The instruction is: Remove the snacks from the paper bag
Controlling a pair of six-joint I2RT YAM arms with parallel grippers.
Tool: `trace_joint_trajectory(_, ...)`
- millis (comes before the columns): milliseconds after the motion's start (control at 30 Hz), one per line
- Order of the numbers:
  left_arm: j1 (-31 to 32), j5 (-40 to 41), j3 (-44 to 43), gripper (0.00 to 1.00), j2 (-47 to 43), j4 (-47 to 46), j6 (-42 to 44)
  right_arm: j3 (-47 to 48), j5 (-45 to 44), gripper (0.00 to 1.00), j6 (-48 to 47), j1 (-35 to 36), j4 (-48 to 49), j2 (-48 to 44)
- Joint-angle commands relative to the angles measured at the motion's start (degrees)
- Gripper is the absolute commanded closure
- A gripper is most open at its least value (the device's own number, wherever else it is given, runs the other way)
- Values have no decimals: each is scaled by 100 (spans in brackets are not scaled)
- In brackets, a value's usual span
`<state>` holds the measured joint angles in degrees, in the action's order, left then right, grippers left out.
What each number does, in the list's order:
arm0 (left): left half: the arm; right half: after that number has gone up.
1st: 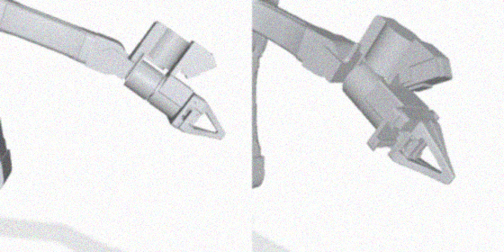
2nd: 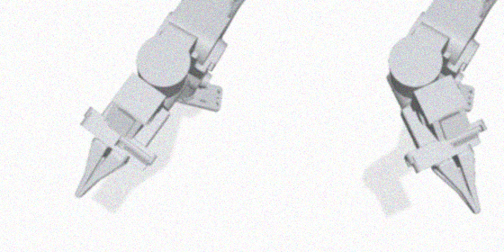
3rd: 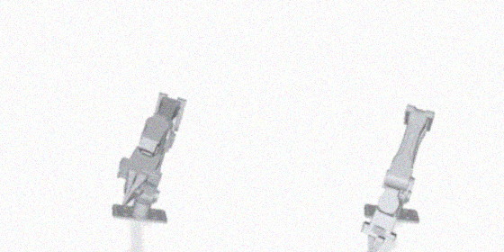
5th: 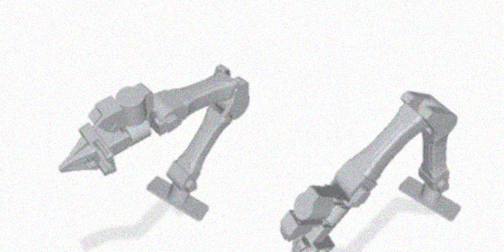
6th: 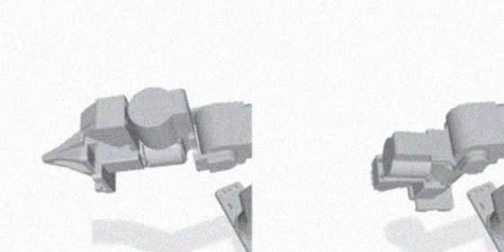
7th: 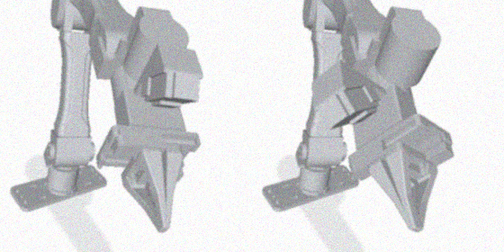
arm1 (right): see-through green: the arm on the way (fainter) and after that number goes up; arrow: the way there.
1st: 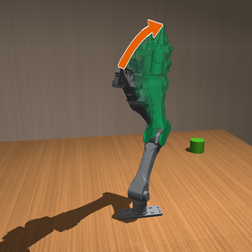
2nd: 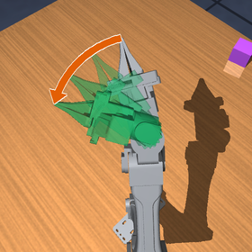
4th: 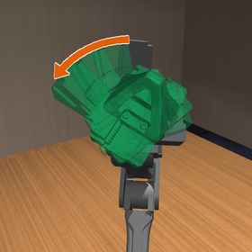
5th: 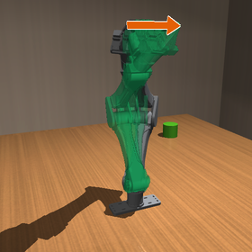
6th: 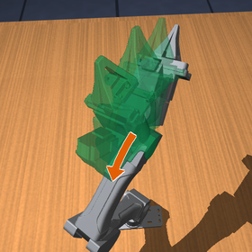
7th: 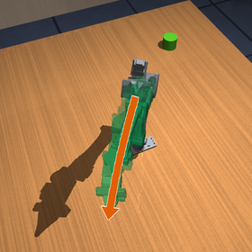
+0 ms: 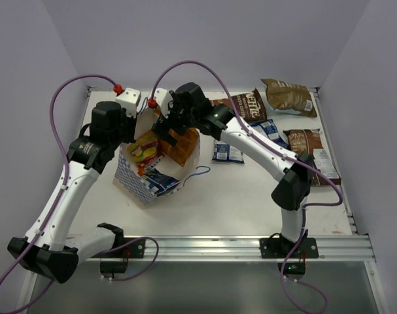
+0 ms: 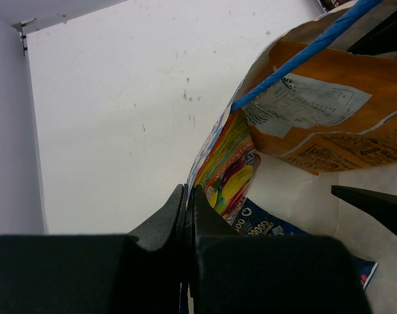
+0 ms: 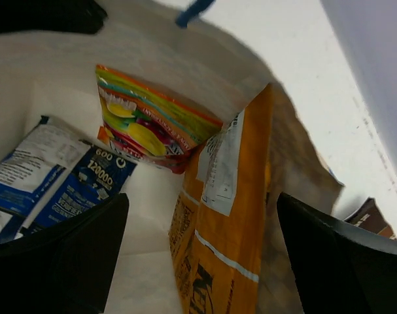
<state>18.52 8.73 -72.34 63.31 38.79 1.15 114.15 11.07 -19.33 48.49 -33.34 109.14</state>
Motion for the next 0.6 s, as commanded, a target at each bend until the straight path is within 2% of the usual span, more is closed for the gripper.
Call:
trace_joint_trajectory(0,28,-109,-272,100,-161,-354,61,-50,-210,2,-167,38,-129,116)
trace_joint_trajectory(100,28,-56,-255,100,-161,-354,79,-147,-219,12,-141,38,-199,178)
trace_joint_trajectory(133,28,-47,-246,100,-161,-354,79,-173,-219,28,-141,38,-216,160)
trace_joint_trajectory(167,28,-30,-246,100,-161,-363,79,-200,-219,40,-141,38,-234,143)
trace_joint_trajectory(200,28,-12,-237,100,-161,-363,70,-209,-211,67,-132,38,-251,108)
trace_joint_trajectory(300,28,93,-228,100,-161,-372,35,-130,-114,96,-132,73,-313,-226)
trace_joint_trajectory(333,28,146,-220,100,-144,-372,35,-86,-70,100,-123,90,-313,-349)
trace_joint_trajectory(500,28,400,-211,100,-117,-380,-18,493,517,100,139,178,-445,-1271)
trace_joint_trajectory(567,28,489,-211,100,-100,-380,-18,468,606,100,367,178,-217,-1631)
